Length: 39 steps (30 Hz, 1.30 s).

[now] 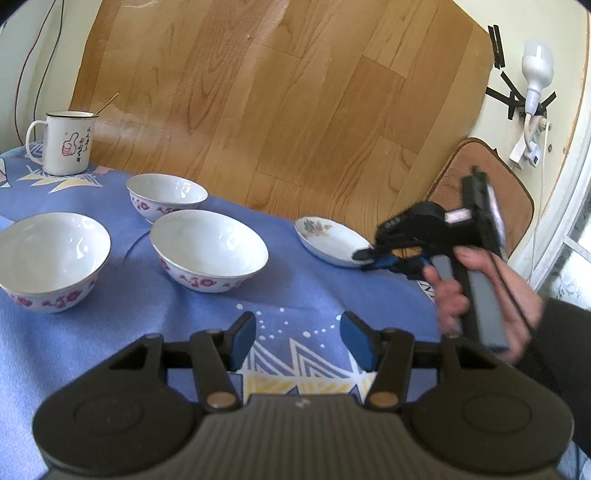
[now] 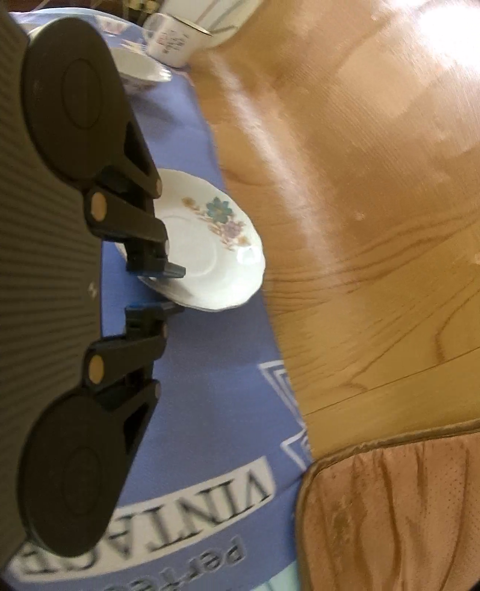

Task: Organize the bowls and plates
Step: 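Lift the flowered saucer with the right tool and carry it toward the plate stack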

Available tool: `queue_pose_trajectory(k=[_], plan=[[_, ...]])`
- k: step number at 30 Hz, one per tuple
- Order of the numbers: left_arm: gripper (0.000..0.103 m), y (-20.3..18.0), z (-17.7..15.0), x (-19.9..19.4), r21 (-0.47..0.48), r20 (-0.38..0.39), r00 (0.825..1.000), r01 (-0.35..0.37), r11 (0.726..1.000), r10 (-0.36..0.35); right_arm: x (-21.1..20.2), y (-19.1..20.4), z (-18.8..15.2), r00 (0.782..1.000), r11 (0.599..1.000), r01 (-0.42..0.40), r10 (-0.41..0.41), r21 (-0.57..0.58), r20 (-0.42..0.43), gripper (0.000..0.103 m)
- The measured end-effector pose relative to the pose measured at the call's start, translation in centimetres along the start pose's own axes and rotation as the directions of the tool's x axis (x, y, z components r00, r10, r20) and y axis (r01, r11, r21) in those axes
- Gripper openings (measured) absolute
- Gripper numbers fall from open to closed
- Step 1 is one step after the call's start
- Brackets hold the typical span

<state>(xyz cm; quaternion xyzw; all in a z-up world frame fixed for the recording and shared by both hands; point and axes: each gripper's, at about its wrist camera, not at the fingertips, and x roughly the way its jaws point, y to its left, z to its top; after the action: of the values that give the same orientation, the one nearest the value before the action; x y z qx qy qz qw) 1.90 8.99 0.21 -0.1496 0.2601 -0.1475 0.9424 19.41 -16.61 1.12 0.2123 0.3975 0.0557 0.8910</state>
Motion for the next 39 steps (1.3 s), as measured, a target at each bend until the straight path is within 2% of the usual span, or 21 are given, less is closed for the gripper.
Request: queue_pose_trajectory(k=[11,18,25,28,32,39], plan=[[0.057,0.7,0.1,-0.1,-0.038,0.003,1.000,0.001,0.999,-0.001,-8.6,-0.8,-7.8,0.988,0.989,-0.111,0.099,-0.095,-0.120,0.015],[0.060,0.8,0.1,-0.1,-0.041,0.001,1.000,0.016,0.999,-0.016,-11.8,-0.5,-11.9,0.980,0.973,-0.152,0.126,-0.173,-0.153,0.015],[0.060,0.7,0.0,0.1,-0.043,-0.018,1.000,0.023,0.999,-0.024,-14.3,-1.0,-14.1,0.969,0.954,-0.204,0.165,-0.219,-0.184,0.015],[0.060,0.5,-0.1,0.1,-0.034,-0.021,1.000,0.016,0.999,-0.017,-15.2,-0.6,-15.1,0.972,0.940,-0.199,0.154,-0.276,-0.175,0.016],[0.060,0.5,-0.1,0.1,-0.035,-0.034,0.999,0.012,0.999,-0.013,-15.6,-0.3,-16.0,0.985,0.934,-0.150,0.114,-0.323,-0.127,0.029],[0.060,0.6,-0.3,-0.7,-0.073,-0.053,0.999,-0.001,0.997,-0.003,-15.9,-0.4,-16.8,0.991,0.930,-0.135,0.121,-0.343,-0.064,0.034]])
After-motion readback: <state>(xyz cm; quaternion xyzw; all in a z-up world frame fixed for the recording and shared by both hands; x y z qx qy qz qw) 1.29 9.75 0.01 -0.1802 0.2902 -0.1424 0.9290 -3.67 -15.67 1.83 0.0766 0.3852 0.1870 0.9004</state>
